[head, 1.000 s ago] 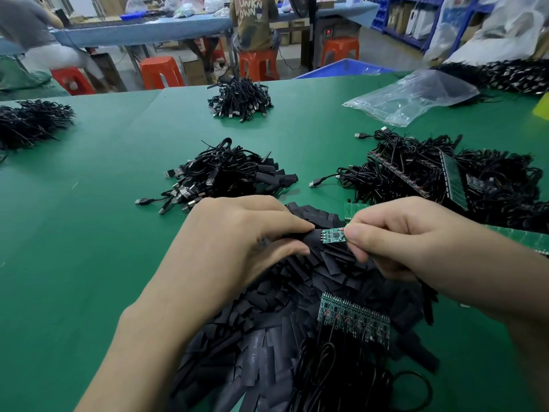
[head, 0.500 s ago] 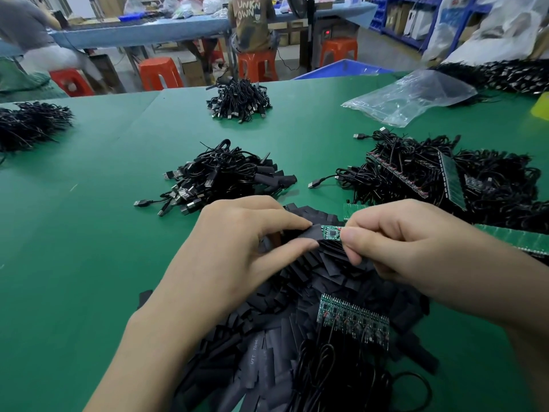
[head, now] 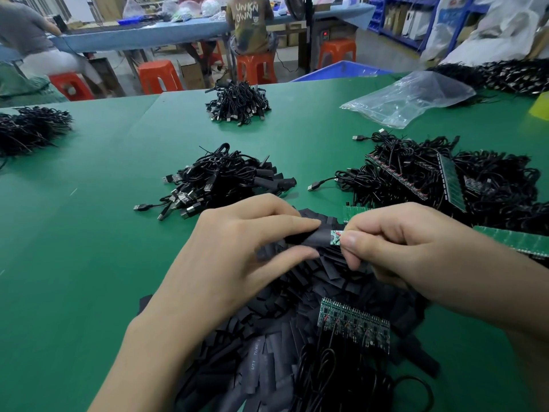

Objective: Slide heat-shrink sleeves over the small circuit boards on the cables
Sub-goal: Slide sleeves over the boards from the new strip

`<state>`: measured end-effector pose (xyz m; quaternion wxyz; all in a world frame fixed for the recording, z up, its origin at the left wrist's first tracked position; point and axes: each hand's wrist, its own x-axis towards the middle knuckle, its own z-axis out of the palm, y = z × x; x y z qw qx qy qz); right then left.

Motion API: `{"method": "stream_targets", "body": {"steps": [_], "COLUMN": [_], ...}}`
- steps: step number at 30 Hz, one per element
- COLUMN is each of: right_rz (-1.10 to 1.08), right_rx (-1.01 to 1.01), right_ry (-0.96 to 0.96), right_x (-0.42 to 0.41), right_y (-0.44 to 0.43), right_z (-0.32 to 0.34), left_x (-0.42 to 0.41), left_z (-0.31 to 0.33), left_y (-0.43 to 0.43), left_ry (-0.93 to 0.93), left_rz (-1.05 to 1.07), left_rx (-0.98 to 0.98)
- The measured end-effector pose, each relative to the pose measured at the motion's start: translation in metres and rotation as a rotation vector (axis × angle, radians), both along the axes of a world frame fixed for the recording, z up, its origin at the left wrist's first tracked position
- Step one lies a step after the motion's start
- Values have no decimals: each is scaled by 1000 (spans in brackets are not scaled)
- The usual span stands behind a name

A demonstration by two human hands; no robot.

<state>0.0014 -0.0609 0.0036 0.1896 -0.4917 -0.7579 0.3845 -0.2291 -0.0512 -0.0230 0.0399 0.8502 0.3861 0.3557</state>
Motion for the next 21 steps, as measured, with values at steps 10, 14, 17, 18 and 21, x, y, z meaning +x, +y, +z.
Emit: {"method": "stream_targets", "body": {"steps": [10,14,17,18,21], "right_rz": [-34,-32,-35,-34,-26], "right_rx": [-42,-21,-6,0,15], "right_ry": [236,288,271,257,226], "right_x": [0,1,1,1,-1], "right_y": [2,3,3,3,2], "right_z": [-7,-7,-7,-7,-6], "left_x": [1,3,4,5,9], "left_z": [7,12,13,13,12], "left_y": [-2,-5,-5,-5,-7], "left_ry": [-152,-235,-256,-252,-226], "left_rz": [51,45,36,32,19], "left_rx": [-13,-62,-110,-107,-74]}}
